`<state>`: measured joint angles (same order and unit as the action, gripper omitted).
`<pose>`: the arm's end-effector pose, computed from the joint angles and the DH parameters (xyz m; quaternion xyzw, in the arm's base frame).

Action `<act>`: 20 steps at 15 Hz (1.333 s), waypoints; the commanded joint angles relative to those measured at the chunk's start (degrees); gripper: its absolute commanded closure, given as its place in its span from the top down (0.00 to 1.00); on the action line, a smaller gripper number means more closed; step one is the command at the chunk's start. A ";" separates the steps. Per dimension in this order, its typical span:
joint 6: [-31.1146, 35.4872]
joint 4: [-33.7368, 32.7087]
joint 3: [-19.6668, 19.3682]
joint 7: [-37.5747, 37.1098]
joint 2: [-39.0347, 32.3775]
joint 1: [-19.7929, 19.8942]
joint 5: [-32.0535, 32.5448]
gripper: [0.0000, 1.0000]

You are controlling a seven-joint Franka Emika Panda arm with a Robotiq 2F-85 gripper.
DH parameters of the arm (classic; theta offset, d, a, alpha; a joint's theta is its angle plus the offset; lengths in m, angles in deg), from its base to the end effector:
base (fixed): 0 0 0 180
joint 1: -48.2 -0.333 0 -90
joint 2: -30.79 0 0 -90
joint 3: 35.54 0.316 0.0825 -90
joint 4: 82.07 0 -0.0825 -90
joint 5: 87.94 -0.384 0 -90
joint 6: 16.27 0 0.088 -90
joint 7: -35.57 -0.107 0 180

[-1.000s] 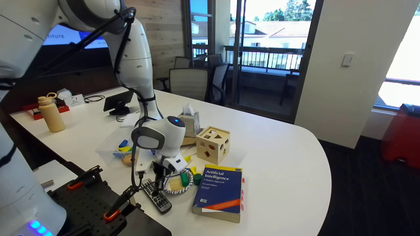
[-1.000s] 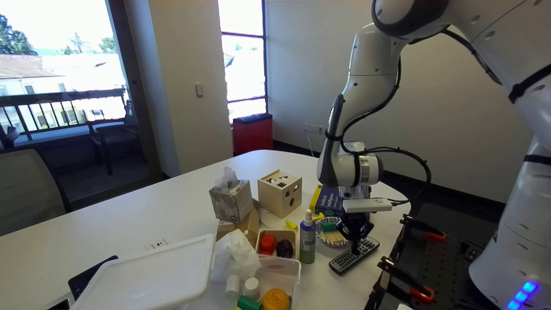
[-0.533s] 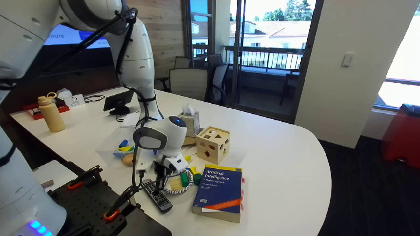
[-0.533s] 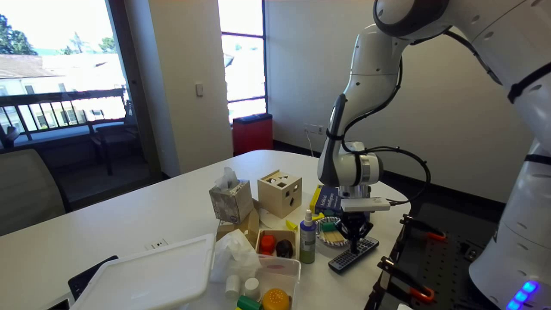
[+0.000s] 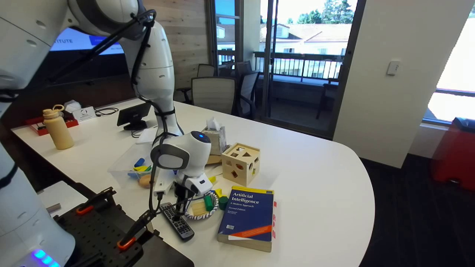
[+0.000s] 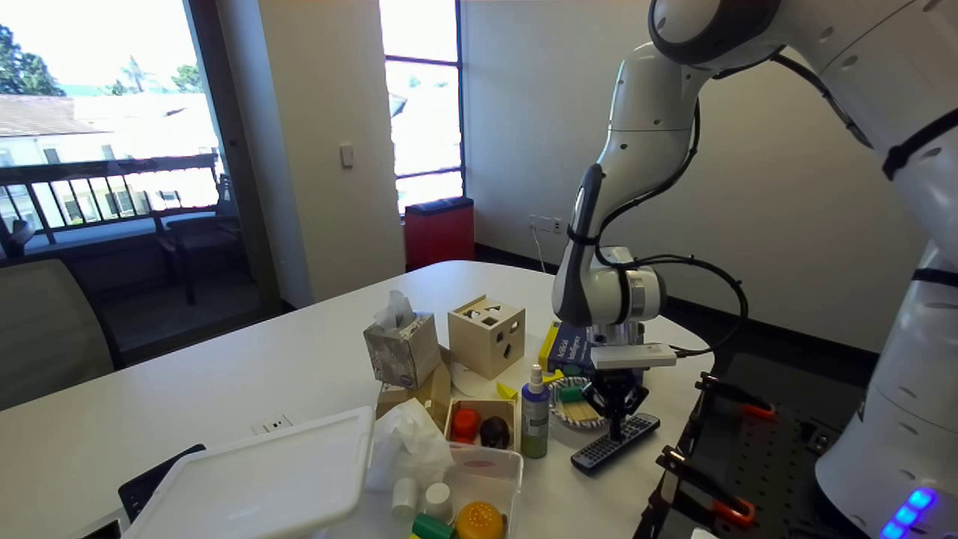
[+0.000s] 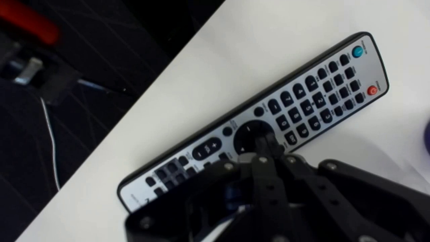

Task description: Press a button on the grey remote control.

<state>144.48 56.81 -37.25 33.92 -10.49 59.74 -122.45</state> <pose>0.3738 -0.1196 0.0024 -0.8972 0.4104 0.1534 0.0551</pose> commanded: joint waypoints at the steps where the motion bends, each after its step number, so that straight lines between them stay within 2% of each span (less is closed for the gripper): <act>1: 1.99 -0.58 1.59 -1.69 -1.10 1.43 1.20 0.00; 14: 4.42 5.31 -0.65 -7.57 8.84 -3.52 9.41 0.00; 19: 4.51 11.07 -5.21 -12.30 16.42 -8.12 13.42 0.00; 20: 5.21 12.30 -6.33 -13.36 17.99 -9.15 14.42 0.26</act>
<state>148.24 63.44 -40.62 24.50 0.63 53.60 -111.05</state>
